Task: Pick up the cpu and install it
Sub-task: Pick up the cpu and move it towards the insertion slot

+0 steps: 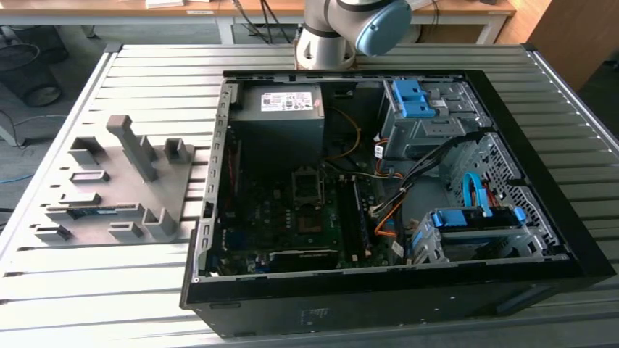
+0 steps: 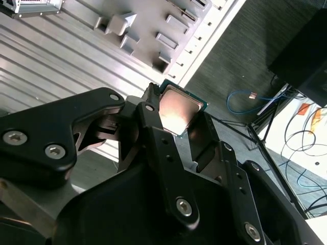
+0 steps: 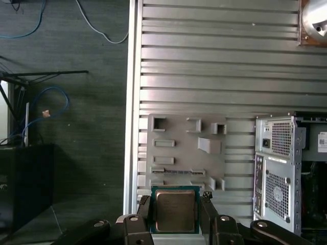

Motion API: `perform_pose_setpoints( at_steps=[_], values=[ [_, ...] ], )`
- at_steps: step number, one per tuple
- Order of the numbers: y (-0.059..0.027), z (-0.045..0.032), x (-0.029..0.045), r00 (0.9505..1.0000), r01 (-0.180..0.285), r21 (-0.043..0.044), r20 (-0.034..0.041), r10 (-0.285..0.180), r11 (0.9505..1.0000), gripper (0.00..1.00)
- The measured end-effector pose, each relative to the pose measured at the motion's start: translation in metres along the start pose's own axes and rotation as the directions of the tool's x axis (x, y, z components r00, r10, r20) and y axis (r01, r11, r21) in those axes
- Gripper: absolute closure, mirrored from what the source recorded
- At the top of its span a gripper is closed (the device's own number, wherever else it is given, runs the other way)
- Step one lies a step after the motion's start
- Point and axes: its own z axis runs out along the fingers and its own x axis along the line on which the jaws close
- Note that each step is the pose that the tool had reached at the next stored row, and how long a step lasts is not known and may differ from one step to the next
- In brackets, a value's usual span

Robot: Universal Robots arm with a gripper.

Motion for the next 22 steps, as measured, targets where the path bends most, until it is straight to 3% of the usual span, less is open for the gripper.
perform_pose_setpoints(
  at_steps=[9, 17, 19, 22],
  values=[
    [0.0005, -0.0151, -0.0004, 1.0000, 0.000, 0.0000, -0.0001, 0.000, 1.0000, 0.53],
    [0.0005, -0.0159, -0.0005, 1.0000, 0.000, 0.0000, -0.0001, 0.000, 1.0000, 0.53],
    [0.0001, -0.0148, -0.0039, 1.0000, 0.000, 0.0000, -0.0003, 0.000, 1.0000, 0.53],
    [-0.0009, -0.0101, -0.0162, 1.0000, 0.000, 0.0000, -0.0002, 0.000, 1.0000, 0.53]
  ],
)
